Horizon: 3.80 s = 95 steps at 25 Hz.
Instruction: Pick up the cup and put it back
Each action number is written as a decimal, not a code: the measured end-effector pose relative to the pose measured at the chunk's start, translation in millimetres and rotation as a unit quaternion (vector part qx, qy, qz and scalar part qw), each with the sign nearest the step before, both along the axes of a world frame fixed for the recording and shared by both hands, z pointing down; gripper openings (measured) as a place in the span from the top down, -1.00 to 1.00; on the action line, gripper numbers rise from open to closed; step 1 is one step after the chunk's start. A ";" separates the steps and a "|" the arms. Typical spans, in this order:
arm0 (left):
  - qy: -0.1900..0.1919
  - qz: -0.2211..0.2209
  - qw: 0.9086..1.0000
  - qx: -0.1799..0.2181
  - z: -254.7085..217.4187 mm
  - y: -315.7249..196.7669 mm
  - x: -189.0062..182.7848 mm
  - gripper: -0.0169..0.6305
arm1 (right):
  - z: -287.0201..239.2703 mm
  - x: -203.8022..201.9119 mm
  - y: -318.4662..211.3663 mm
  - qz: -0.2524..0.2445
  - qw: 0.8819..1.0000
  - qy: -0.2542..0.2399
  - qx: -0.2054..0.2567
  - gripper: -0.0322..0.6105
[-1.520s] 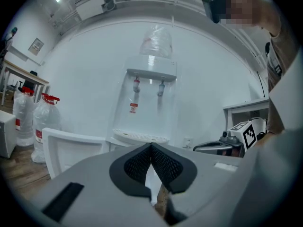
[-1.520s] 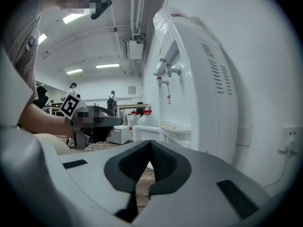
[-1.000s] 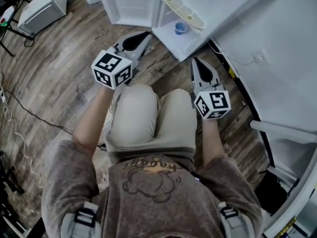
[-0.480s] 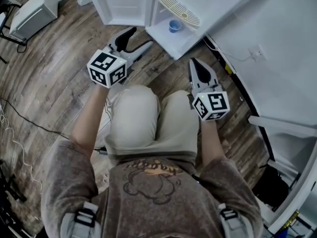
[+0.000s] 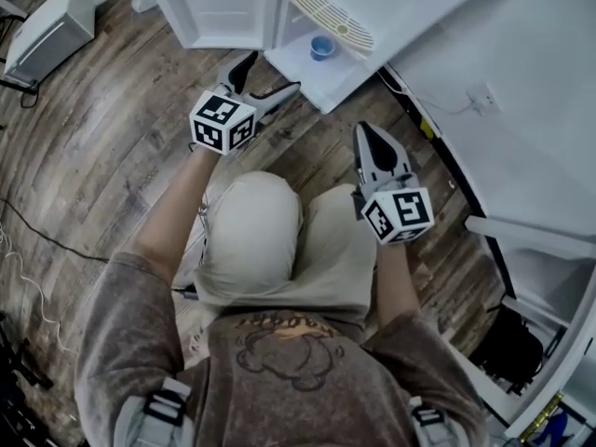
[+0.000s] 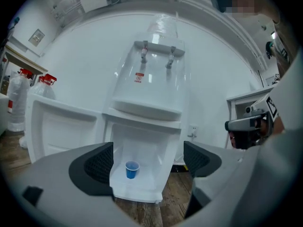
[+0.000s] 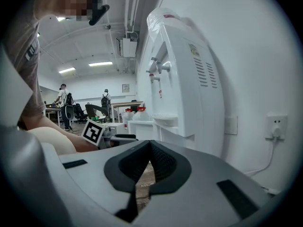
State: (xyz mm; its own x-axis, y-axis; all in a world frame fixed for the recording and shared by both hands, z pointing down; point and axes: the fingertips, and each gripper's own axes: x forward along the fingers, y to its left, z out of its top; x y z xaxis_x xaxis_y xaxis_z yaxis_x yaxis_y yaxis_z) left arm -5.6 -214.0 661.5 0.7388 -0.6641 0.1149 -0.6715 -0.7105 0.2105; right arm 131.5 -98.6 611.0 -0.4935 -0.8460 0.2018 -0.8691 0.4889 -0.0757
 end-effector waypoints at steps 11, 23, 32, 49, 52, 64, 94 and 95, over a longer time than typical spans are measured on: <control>-0.031 0.011 0.999 -0.040 94.2 -66.7 46.1 -0.42 | 17.0 11.1 -7.2 0.010 1.000 -0.021 -0.017 0.89; -0.083 0.025 0.995 -0.046 187.4 -126.3 88.3 -0.42 | 35.4 -1.6 -8.5 0.004 0.999 -0.036 -0.030 0.89; -0.113 0.043 0.991 -0.051 235.3 -162.7 128.1 -0.41 | 53.4 5.1 -13.4 0.025 0.997 -0.049 -0.048 0.89; -0.147 0.041 0.986 -0.068 270.3 -197.7 164.0 0.01 | 72.8 19.6 -4.4 0.054 0.995 -0.037 -0.069 0.89; -0.141 0.040 0.986 -0.077 266.5 -196.7 158.9 0.02 | 68.8 20.2 -5.9 0.053 0.996 -0.040 -0.062 0.89; -0.139 0.018 0.988 -0.068 211.9 -168.7 120.0 0.03 | 61.5 9.6 -1.1 0.036 0.997 -0.044 -0.048 0.89; -0.090 0.036 0.994 -0.051 -20.1 31.7 -6.6 0.05 | 51.4 -2.7 18.8 -0.020 0.999 -0.018 -0.030 0.89; -0.088 0.036 0.994 -0.051 -23.0 36.3 -8.7 0.05 | 48.4 -0.7 20.6 -0.019 0.999 -0.019 -0.032 0.89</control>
State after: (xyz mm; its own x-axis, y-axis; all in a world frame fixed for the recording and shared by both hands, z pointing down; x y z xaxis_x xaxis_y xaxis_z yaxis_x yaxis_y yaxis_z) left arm -14.4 -177.7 638.5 0.7461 -0.5890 0.3107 -0.6531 -0.7383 0.1688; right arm 130.8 -77.9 659.4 -0.5334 -0.8127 0.2348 -0.8459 0.5145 -0.1405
